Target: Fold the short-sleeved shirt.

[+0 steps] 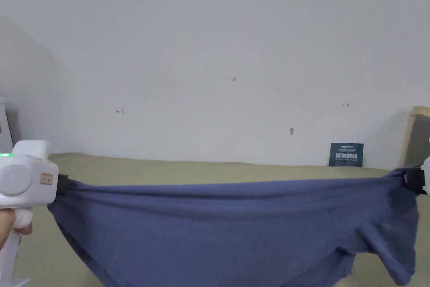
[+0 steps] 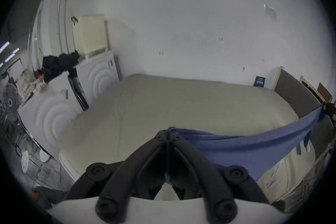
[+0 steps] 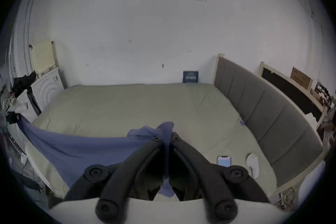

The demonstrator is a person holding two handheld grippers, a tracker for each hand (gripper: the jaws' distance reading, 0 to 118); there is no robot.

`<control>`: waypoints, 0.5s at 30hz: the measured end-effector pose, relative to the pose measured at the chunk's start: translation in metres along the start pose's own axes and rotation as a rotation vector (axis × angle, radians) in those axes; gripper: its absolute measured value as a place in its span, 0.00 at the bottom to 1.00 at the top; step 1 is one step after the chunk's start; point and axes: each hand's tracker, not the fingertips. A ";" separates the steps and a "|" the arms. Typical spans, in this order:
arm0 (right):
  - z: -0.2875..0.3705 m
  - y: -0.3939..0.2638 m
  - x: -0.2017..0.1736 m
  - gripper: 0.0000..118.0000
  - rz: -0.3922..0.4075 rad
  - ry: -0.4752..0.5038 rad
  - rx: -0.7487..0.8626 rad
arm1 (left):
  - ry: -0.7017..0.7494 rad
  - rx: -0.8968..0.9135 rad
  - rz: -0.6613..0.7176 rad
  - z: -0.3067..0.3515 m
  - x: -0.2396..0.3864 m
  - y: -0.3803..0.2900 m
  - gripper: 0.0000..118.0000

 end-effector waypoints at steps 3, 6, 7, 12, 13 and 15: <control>0.005 0.019 -0.004 0.01 -0.003 -0.017 0.022 | 0.035 0.004 -0.039 -0.001 0.012 0.025 0.01; 0.000 0.039 -0.004 0.01 -0.015 -0.031 0.039 | 0.032 0.017 -0.020 -0.005 0.019 0.045 0.01; -0.003 0.046 -0.005 0.01 -0.015 -0.035 0.043 | 0.038 0.022 -0.018 -0.007 0.022 0.051 0.01; -0.017 0.080 -0.010 0.01 -0.019 -0.072 0.076 | 0.073 0.042 -0.047 -0.028 0.036 0.082 0.01; -0.024 0.087 -0.010 0.01 -0.023 -0.071 0.077 | 0.081 0.037 -0.049 -0.034 0.039 0.090 0.01; -0.037 0.099 -0.013 0.01 -0.027 -0.086 0.092 | 0.085 0.042 -0.043 -0.048 0.045 0.104 0.01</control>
